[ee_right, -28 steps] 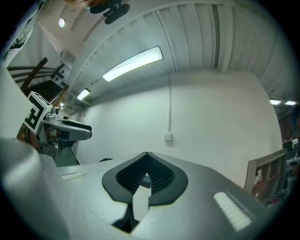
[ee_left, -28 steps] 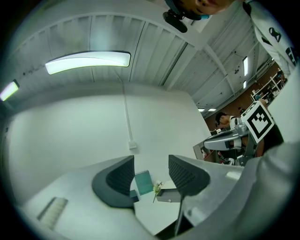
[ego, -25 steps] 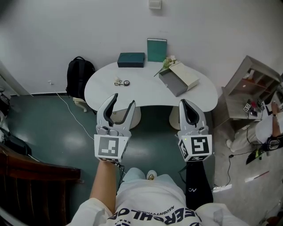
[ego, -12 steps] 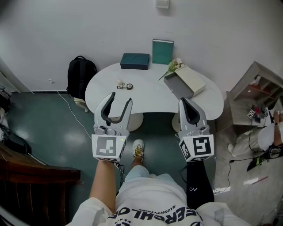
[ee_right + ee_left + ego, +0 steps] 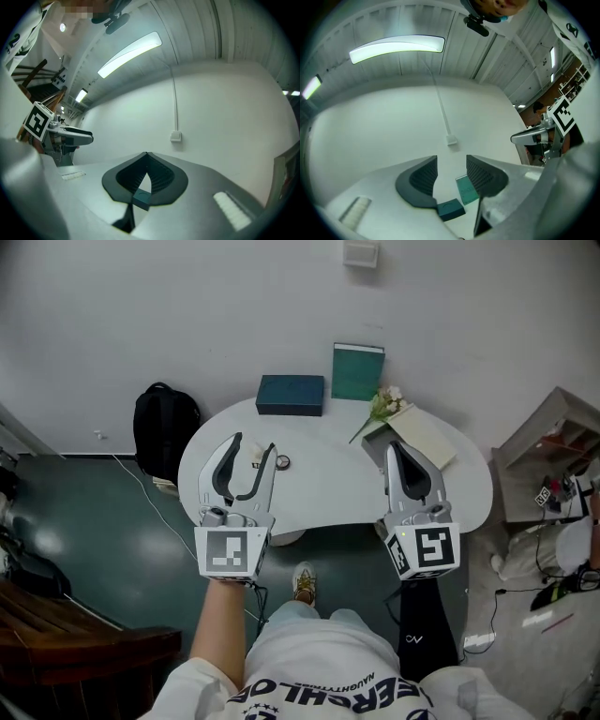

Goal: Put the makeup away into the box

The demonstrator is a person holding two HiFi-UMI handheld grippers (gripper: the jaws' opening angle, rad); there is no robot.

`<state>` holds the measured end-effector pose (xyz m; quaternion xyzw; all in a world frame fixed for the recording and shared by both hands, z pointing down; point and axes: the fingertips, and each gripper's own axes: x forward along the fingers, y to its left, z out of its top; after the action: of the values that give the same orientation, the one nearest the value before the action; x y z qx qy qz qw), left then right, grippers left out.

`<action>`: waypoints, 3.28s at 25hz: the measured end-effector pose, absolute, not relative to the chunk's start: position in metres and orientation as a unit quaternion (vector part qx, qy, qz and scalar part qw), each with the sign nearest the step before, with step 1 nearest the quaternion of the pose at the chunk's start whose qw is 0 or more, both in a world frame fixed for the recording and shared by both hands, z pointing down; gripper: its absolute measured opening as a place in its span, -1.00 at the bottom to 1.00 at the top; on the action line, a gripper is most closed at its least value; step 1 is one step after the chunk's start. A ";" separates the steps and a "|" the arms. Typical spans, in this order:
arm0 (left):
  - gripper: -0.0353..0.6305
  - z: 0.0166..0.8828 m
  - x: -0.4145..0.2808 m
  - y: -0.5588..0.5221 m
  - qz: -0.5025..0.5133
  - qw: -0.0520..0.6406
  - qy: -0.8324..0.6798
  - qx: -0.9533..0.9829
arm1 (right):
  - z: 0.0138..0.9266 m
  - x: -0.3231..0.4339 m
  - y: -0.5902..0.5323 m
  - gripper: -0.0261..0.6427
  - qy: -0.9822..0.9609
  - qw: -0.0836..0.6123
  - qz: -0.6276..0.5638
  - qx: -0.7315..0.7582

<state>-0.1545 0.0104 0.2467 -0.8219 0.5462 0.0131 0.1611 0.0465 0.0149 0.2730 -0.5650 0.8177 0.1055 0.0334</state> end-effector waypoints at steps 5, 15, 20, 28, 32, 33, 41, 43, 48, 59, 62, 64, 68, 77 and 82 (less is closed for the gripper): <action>-0.29 0.241 -0.173 -0.064 0.010 0.170 0.533 -0.829 | 0.266 0.025 -0.056 -0.83 0.809 0.035 0.108 -0.577; -0.30 0.251 -0.203 -0.148 0.004 0.166 0.522 -0.837 | 0.268 -0.014 -0.144 -0.83 0.808 0.033 0.107 -0.579; -0.30 0.255 -0.217 -0.167 0.004 0.158 0.529 -0.834 | 0.265 -0.029 -0.167 -0.83 0.813 0.036 0.113 -0.571; -0.29 0.263 -0.225 -0.183 0.008 0.131 0.528 -0.839 | 0.268 -0.041 -0.187 -0.83 0.819 0.026 0.111 -0.563; -0.26 0.295 -0.218 -0.197 -0.013 0.090 0.506 -0.858 | 0.272 -0.035 -0.190 -0.83 0.815 0.023 0.106 -0.569; -0.26 0.309 -0.216 -0.201 -0.023 0.073 0.502 -0.862 | 0.273 -0.034 -0.190 -0.83 0.815 0.021 0.105 -0.570; -0.26 0.452 -0.222 -0.226 -0.165 -0.053 0.469 -0.866 | 0.282 -0.028 -0.189 -0.83 0.814 0.011 0.100 -0.572; -0.26 0.491 -0.221 -0.222 -0.197 -0.091 0.453 -0.865 | 0.284 -0.024 -0.190 -0.83 0.813 0.010 0.097 -0.574; -0.26 0.570 -0.205 -0.199 -0.261 -0.158 0.408 -0.860 | 0.291 -0.021 -0.191 -0.83 0.813 0.003 0.092 -0.576; -0.22 0.657 -0.163 -0.193 -0.359 -0.180 0.336 -0.852 | 0.301 0.006 -0.185 -0.83 0.798 -0.024 0.087 -0.596; -0.22 0.675 -0.159 -0.197 -0.379 -0.187 0.323 -0.847 | 0.303 0.017 -0.184 -0.83 0.791 -0.033 0.087 -0.605; -0.20 0.685 -0.155 -0.197 -0.397 -0.194 0.314 -0.840 | 0.305 0.025 -0.183 -0.83 0.786 -0.037 0.085 -0.612; -0.20 0.703 -0.150 -0.198 -0.428 -0.206 0.295 -0.829 | 0.309 0.035 -0.184 -0.83 0.780 -0.047 0.082 -0.619; -0.64 0.704 -0.155 -0.200 -0.419 -0.206 0.301 -0.832 | 0.316 0.033 -0.187 -0.83 0.782 -0.054 0.078 -0.615; -0.64 0.698 -0.155 -0.199 -0.412 -0.197 0.300 -0.838 | 0.317 0.027 -0.188 -0.83 0.787 -0.054 0.079 -0.609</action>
<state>-0.1548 -0.1994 0.6976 -0.8375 0.2997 -0.4120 -0.1975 0.0273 -0.1878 0.3171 -0.6095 0.7870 0.0790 -0.0545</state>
